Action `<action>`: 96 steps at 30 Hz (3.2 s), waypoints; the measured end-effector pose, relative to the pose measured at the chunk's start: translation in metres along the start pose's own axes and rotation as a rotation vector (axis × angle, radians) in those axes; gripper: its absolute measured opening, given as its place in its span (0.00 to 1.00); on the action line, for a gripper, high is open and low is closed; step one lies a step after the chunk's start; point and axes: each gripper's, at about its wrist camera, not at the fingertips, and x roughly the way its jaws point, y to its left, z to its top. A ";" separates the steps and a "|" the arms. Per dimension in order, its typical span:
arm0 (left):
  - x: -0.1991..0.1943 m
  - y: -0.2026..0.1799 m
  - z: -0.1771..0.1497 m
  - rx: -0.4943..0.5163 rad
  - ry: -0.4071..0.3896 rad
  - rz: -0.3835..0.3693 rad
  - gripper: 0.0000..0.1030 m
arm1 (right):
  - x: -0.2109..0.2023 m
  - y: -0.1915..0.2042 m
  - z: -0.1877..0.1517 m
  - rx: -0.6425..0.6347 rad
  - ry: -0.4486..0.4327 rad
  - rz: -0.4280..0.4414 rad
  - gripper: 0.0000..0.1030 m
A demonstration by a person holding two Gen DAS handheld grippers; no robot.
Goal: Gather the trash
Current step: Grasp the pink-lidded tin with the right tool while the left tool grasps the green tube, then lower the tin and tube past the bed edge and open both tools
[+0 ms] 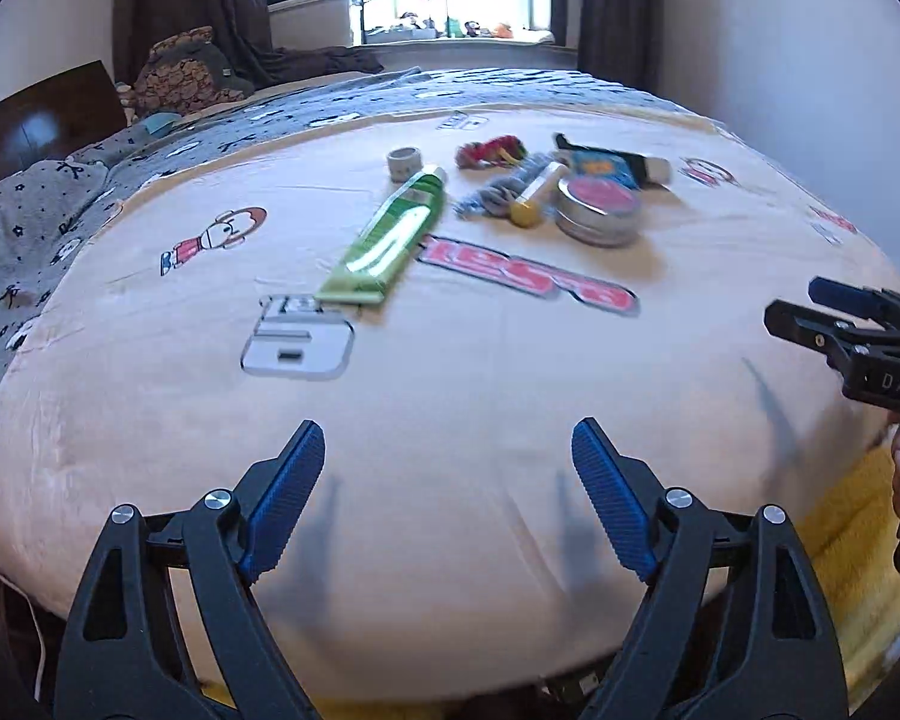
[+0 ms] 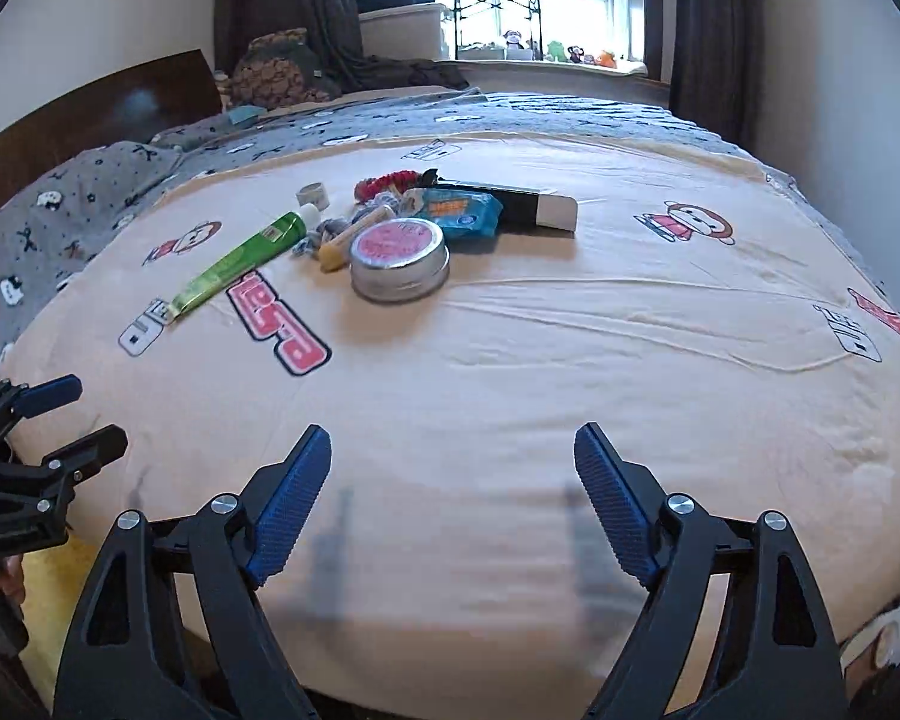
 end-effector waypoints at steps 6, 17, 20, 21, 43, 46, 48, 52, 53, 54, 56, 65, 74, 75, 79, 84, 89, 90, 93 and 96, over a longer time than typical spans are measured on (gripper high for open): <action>0.046 0.025 0.044 -0.056 0.001 0.019 0.78 | 0.051 0.010 0.030 0.019 0.027 0.010 0.90; 0.121 0.036 0.091 -0.029 0.076 0.011 0.75 | 0.115 0.030 0.071 0.028 0.112 0.038 0.91; 0.133 0.036 0.104 -0.021 0.091 0.010 0.72 | 0.128 0.037 0.079 0.003 0.126 0.001 0.91; 0.137 0.036 0.107 -0.020 0.098 0.009 0.71 | 0.132 0.039 0.081 -0.003 0.139 -0.011 0.91; 0.115 0.012 0.085 0.036 0.101 -0.032 0.40 | 0.105 0.032 0.055 -0.066 0.149 -0.009 0.69; 0.093 0.002 0.065 0.038 0.083 -0.055 0.39 | 0.087 0.029 0.040 -0.074 0.140 0.001 0.69; 0.078 -0.007 0.051 0.052 0.075 -0.073 0.39 | 0.074 0.025 0.030 -0.079 0.133 0.006 0.69; 0.051 -0.030 0.022 0.089 0.054 -0.089 0.39 | 0.043 0.016 0.011 -0.076 0.109 0.021 0.69; 0.043 -0.034 0.015 0.091 0.045 -0.098 0.39 | 0.035 0.015 0.006 -0.077 0.101 0.024 0.69; 0.036 -0.038 0.009 0.092 0.038 -0.106 0.39 | 0.025 0.013 -0.001 -0.079 0.092 0.025 0.69; 0.022 -0.047 -0.003 0.093 0.023 -0.119 0.39 | 0.007 0.010 -0.013 -0.079 0.073 0.027 0.69; -0.046 -0.088 -0.051 0.162 -0.037 -0.182 0.39 | -0.049 0.004 -0.062 -0.067 0.047 0.060 0.69; -0.064 -0.113 -0.111 0.195 0.074 -0.276 0.39 | -0.060 0.007 -0.122 -0.047 0.146 0.100 0.69; -0.062 -0.114 -0.116 0.194 0.089 -0.281 0.39 | -0.059 0.007 -0.127 -0.043 0.158 0.099 0.69; -0.045 -0.115 -0.138 0.173 0.171 -0.309 0.39 | -0.048 0.011 -0.149 -0.039 0.221 0.109 0.69; -0.011 -0.115 -0.161 0.149 0.282 -0.316 0.39 | -0.027 0.017 -0.169 -0.035 0.299 0.105 0.69; 0.026 -0.109 -0.176 0.086 0.399 -0.336 0.40 | -0.002 0.019 -0.184 0.003 0.390 0.127 0.69; 0.032 -0.108 -0.178 0.078 0.417 -0.343 0.40 | 0.004 0.021 -0.187 0.007 0.411 0.133 0.69; 0.047 -0.108 -0.182 0.071 0.460 -0.342 0.40 | 0.018 0.024 -0.196 0.018 0.464 0.147 0.69; 0.061 -0.108 -0.189 0.071 0.500 -0.328 0.40 | 0.032 0.026 -0.202 0.029 0.505 0.148 0.69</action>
